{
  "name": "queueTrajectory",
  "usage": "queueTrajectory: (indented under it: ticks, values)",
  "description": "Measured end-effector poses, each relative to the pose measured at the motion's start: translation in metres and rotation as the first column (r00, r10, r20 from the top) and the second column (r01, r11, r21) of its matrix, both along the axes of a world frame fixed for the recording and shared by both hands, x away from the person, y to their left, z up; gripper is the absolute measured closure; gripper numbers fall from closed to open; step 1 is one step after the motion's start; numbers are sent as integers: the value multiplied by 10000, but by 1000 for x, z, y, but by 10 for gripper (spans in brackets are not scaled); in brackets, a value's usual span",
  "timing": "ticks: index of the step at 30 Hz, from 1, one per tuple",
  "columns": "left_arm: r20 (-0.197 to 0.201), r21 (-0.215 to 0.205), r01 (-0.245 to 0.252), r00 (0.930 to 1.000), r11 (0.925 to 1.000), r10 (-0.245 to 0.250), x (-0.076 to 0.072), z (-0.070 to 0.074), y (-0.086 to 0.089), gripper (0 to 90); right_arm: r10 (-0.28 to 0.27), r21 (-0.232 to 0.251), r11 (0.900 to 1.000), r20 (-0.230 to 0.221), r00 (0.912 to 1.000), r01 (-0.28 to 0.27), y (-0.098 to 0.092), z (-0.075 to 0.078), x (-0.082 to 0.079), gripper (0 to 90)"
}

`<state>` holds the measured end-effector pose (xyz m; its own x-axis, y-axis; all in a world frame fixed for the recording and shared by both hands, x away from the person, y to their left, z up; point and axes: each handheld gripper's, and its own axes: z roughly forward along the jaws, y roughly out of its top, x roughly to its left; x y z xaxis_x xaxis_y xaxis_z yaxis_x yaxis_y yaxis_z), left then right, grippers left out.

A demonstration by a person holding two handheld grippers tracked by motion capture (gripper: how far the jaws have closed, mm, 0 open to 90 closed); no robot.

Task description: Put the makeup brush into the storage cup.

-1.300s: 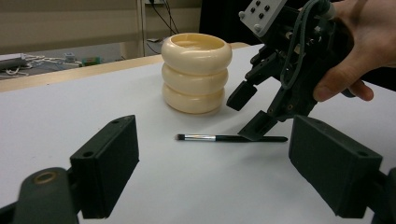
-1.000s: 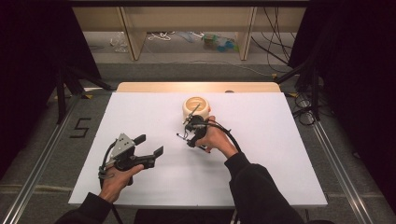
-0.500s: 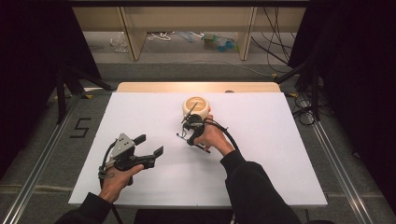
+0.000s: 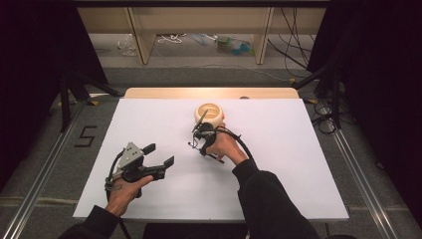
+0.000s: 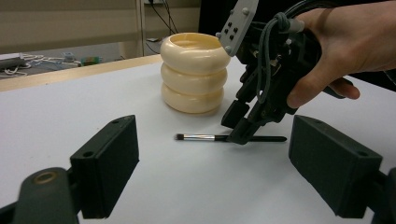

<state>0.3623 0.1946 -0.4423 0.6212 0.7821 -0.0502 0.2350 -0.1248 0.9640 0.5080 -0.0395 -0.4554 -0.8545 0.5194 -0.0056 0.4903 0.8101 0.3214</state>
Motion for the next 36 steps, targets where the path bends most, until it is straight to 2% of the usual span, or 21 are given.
queueTrajectory:
  ticks: [8,12,14,15,20,21,24,26,28,29,30,36]
  values:
    - [0,0,6,10000,10000,-6,0,0,0,159,-46,55,10000,-39,10000,47,0,-1,2,669]
    - [-8,1,5,10000,10000,-5,0,0,0,159,219,35,9998,86,9997,-220,-1,-3,4,687]
    - [6,13,13,10000,10000,-13,0,0,0,158,200,58,9998,80,9998,-201,0,-4,4,688]
    - [3,17,16,10000,10000,-16,0,0,0,158,-19,60,10000,-52,10000,19,1,-3,2,691]
    - [8,24,17,10000,10000,-17,0,0,0,158,-4,-3,10000,-133,9999,4,2,-4,3,709]
    - [-6,13,15,10000,10000,-15,0,0,0,158,226,11,9997,-5,9997,-226,1,-6,5,713]
    - [1,35,27,10000,10000,-27,0,0,0,159,202,-13,9998,-21,9998,-202,1,-5,5,727]
    - [14,44,36,10000,10000,-36,0,0,0,159,-40,-121,9999,-149,9999,39,3,-4,3,734]
    - [14,41,39,10000,10000,-39,0,0,0,159,-9,-167,9999,-146,9999,7,4,-4,3,738]
    - [8,40,33,10000,10000,-33,0,0,0,159,228,-190,9996,-47,9997,-229,4,-5,5,739]
    - [2,36,32,10000,10000,-32,0,0,0,159,23,-271,9996,-119,9999,-26,6,-4,3,741]
    - [6,20,22,10000,10000,-22,0,0,0,159,315,-427,9986,-39,9995,-316,8,-4,4,767]
